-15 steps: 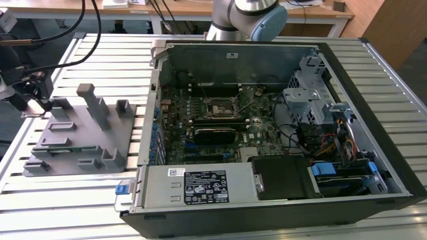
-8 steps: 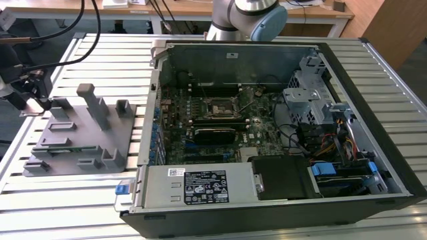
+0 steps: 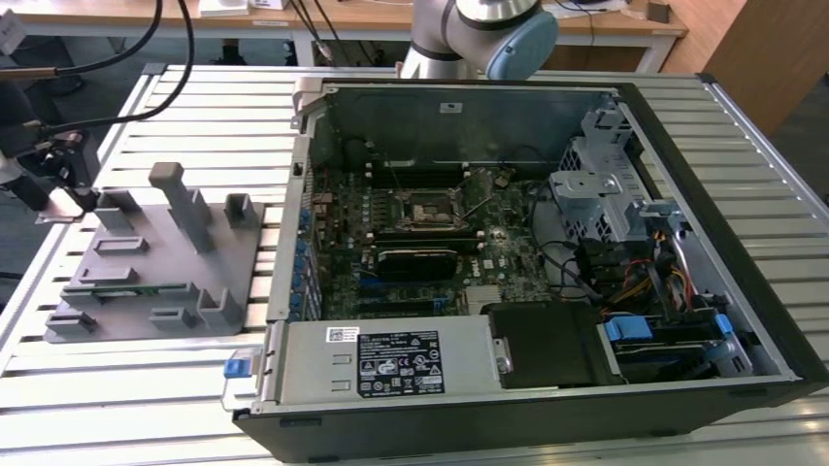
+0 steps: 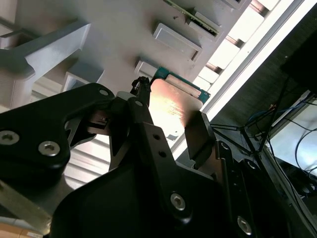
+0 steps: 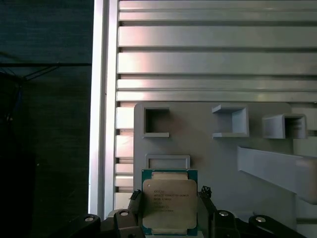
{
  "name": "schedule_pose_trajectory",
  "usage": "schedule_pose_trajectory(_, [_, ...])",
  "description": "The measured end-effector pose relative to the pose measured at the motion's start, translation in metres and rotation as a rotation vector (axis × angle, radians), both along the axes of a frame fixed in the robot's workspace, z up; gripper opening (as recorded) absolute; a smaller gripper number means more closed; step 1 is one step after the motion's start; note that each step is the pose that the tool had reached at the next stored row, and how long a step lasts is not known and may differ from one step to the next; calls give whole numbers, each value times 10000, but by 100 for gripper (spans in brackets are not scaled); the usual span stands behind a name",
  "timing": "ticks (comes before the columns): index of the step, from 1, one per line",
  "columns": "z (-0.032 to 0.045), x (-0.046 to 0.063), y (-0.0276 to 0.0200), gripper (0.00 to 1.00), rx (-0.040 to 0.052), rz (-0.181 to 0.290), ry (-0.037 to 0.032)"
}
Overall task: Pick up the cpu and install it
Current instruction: 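Pick up the cpu and move it towards the insertion slot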
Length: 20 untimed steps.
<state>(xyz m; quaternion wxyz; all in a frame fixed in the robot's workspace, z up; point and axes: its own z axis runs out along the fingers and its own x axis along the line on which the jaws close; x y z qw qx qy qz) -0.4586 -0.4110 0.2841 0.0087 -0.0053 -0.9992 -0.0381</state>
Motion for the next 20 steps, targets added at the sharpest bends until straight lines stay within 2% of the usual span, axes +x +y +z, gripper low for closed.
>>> schedule_pose_trajectory(20, [120, 0, 2, 53, 0, 0, 0])
